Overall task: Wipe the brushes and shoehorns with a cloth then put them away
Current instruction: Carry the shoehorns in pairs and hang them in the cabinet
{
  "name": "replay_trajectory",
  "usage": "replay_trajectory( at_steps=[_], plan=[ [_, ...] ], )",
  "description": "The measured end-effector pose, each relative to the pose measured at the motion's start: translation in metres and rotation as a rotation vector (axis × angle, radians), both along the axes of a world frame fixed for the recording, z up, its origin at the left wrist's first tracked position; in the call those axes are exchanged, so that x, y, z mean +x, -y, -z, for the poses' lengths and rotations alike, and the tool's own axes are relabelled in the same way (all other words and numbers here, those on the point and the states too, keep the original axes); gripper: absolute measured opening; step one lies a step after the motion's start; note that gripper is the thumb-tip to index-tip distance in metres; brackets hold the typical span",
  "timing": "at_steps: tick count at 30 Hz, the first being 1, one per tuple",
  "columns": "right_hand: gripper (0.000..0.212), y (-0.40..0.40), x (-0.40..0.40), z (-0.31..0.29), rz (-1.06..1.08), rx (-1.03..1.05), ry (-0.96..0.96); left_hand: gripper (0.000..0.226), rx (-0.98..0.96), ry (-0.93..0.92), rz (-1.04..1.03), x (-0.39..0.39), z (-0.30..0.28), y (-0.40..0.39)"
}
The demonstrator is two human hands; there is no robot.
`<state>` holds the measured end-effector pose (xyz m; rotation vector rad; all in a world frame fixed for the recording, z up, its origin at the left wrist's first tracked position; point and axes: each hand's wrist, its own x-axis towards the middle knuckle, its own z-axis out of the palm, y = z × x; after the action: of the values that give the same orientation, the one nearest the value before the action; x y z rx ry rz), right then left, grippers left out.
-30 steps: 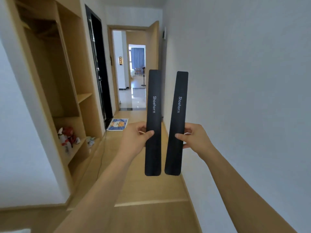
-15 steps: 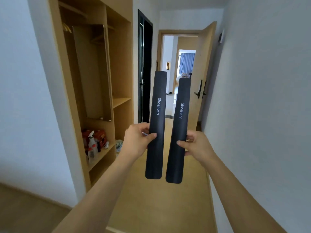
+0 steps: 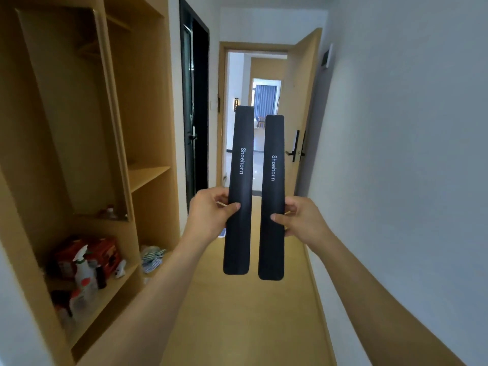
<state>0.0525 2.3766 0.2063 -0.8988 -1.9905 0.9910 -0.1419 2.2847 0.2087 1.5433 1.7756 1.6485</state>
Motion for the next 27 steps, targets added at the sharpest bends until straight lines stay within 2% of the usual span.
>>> replay_trajectory(
  at_steps=[9, 16, 27],
  plan=[
    [0.03, -0.15, -0.085, 0.014, 0.014, -0.038, -0.04, 0.013, -0.033, -0.031, 0.021, -0.082, 0.005, -0.143],
    [0.025, -0.281, -0.172, 0.032, -0.136, -0.082, -0.114, 0.012, -0.058, -0.084, -0.094, -0.155, 0.02, -0.257],
    [0.022, -0.515, -0.317, 0.002, -0.344, -0.102, -0.115, 0.004, -0.038, -0.098, -0.368, -0.271, -0.005, -0.446]
  ],
)
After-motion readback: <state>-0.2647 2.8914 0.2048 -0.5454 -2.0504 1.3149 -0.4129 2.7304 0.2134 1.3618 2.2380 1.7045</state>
